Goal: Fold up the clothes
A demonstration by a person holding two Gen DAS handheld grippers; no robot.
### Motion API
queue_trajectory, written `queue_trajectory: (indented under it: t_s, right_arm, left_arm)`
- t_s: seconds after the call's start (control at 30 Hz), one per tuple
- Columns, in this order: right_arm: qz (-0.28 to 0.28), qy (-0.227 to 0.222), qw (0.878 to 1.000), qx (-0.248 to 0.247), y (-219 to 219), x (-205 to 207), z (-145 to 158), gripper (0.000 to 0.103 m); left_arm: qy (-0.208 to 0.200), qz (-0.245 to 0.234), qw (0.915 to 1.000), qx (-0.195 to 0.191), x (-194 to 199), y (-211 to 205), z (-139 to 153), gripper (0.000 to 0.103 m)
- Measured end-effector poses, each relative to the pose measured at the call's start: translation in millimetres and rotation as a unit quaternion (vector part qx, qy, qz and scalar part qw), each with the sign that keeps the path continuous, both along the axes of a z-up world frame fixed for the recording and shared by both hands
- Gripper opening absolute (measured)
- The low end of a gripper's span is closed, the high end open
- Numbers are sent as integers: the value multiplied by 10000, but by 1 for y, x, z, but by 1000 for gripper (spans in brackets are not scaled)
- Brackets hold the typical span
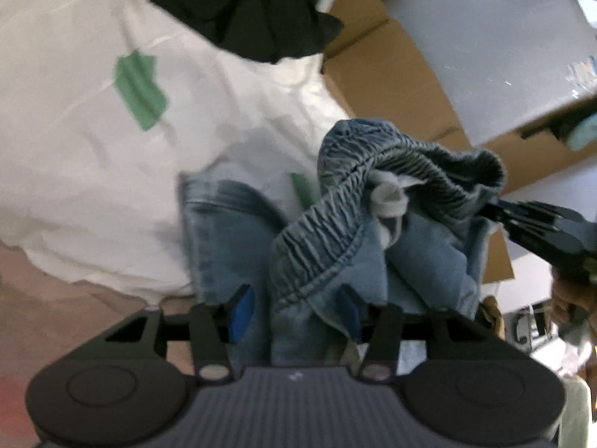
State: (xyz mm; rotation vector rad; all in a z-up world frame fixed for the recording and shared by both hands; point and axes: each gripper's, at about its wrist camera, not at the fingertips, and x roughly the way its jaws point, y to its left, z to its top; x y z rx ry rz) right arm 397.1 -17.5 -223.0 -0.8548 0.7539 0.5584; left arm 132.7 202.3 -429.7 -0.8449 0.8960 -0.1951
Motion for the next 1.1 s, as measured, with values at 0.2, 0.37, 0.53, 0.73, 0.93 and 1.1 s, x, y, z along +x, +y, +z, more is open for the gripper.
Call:
queue_trajectory:
  t_s: [0.2, 0.37, 0.53, 0.73, 0.93, 1.1]
  right_arm:
    - [-635, 2, 9980, 55, -29, 24, -3, 9]
    - [-846, 79, 9964, 66, -45, 29, -12, 9]
    - [-899, 112, 9959, 71, -49, 27, -18, 9]
    - [-861, 156, 9962, 43, -49, 33, -17, 9]
    - [-854, 196, 9961, 6, -49, 36, -19, 10]
    - [-817, 239, 9964, -31, -49, 38, -21, 10]
  left_arm:
    - [-266, 105, 9996, 68, -10, 3, 14, 54]
    - [-56, 381, 9993, -15, -17, 21, 1, 53]
    - [105, 123, 9999, 37, -18, 19, -12, 53]
    - [162, -54, 9998, 79, -11, 4, -26, 51]
    - [120, -299, 9987, 388, 5, -10, -25, 51]
    - [73, -594, 9961, 643, 14, -25, -21, 51]
